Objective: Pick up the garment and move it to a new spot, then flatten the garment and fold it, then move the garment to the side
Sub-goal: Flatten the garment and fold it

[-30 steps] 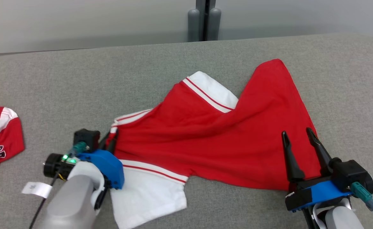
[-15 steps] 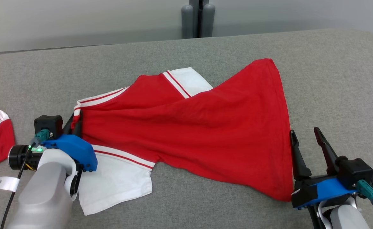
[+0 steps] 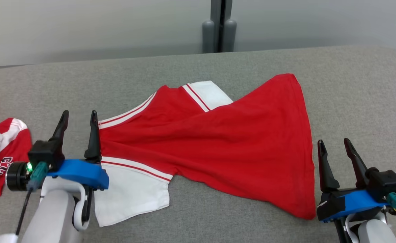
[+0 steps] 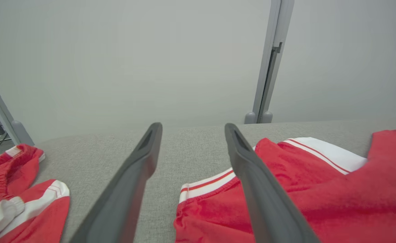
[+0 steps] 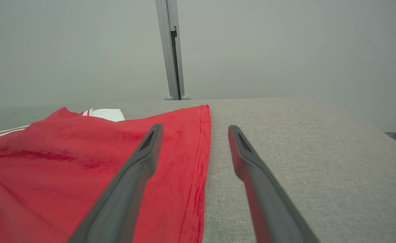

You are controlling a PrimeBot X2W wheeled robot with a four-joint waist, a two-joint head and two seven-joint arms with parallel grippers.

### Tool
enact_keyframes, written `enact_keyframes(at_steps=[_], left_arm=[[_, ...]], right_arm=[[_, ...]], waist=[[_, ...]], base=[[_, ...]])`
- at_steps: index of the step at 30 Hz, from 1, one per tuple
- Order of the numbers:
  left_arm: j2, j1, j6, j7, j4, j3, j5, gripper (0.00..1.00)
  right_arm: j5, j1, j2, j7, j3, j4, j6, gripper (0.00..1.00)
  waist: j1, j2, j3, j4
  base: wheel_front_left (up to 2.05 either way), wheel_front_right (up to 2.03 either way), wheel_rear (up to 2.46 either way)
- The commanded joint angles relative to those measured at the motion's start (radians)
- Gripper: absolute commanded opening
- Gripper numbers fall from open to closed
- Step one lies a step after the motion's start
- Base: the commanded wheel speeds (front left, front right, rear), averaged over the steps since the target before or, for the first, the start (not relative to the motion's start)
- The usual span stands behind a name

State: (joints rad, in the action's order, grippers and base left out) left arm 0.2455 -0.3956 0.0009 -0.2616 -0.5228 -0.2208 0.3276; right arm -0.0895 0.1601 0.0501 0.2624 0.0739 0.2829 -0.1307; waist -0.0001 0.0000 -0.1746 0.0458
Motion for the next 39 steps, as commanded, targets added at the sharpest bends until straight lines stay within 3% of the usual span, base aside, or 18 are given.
enact_keyframes(at_steps=[1,12,26,34,39], left_arm=[[-0.006,0.031,0.010,-0.005,0.044,0.020,-0.018,1.00],[-0.076,0.261,-0.003,-0.005,0.302,0.151,-0.131,1.00],[-0.144,0.355,-0.036,-0.005,0.379,0.219,-0.201,1.00],[-0.161,0.348,-0.055,-0.005,0.377,0.238,-0.217,1.00],[-0.170,0.326,-0.066,-0.005,0.372,0.244,-0.223,1.00]], right_arm=[[0.007,-0.004,0.001,0.004,0.006,0.004,0.000,1.00],[0.011,-0.027,0.001,0.004,0.030,0.015,0.000,1.00],[0.005,-0.053,0.001,0.003,0.048,0.043,0.000,1.00],[0.022,0.064,0.029,-0.031,0.029,0.050,0.000,1.00],[0.009,0.160,0.063,-0.127,0.016,0.092,0.000,1.00]], waist=[[0.0001,0.0000,0.007,-0.005],[0.0001,0.0000,0.054,-0.037],[0.0001,0.0000,0.079,-0.053],[0.0001,0.0000,0.065,-0.048],[0.0001,0.0000,0.049,-0.059]], base=[[0.00,0.00,0.00],[0.00,0.00,0.00],[0.00,0.00,0.00],[0.00,0.00,0.00],[0.00,0.00,0.00]])
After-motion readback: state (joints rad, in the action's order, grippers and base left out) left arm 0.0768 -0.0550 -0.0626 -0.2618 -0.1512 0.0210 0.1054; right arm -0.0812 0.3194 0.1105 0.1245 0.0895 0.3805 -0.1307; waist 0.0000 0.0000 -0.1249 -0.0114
